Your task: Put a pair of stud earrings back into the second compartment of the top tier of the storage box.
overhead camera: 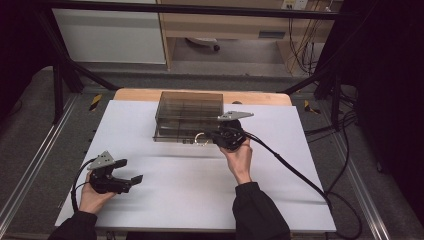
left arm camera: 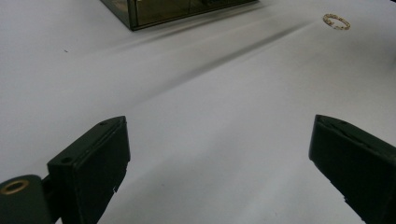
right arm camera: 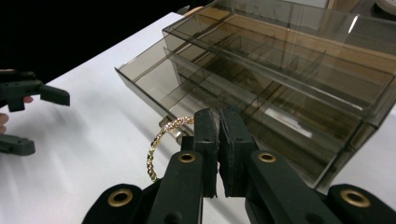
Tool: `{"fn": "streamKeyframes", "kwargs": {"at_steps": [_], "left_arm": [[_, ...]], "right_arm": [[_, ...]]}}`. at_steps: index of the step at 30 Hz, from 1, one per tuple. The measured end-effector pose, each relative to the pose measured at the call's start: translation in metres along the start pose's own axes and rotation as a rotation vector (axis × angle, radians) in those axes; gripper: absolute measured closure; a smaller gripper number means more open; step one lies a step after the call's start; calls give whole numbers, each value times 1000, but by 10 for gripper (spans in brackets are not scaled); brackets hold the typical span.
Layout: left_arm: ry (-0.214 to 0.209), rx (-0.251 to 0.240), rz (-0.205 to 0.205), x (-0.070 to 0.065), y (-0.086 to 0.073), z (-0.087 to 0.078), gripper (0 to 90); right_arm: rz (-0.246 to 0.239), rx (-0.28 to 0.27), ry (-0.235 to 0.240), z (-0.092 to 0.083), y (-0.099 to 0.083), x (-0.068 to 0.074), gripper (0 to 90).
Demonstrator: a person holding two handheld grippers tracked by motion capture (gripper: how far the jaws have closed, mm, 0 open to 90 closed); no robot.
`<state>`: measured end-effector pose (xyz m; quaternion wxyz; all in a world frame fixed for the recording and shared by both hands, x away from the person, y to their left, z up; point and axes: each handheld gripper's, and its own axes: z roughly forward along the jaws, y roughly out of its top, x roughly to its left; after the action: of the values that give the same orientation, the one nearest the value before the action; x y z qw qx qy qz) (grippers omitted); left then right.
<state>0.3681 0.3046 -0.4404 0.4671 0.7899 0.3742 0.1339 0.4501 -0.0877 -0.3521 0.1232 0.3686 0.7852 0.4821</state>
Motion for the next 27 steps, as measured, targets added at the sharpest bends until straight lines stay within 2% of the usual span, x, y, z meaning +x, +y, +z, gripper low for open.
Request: {"fn": "streamKeyframes", "kwargs": {"at_steps": [11, 27], "left_arm": [[0, 1, -1, 0, 0, 0, 51], [0, 1, -2, 1, 0, 0, 51]], "right_arm": [[13, -8, -14, 24, 11, 2, 870], [39, -6, -39, 52, 18, 0, 869]]}}
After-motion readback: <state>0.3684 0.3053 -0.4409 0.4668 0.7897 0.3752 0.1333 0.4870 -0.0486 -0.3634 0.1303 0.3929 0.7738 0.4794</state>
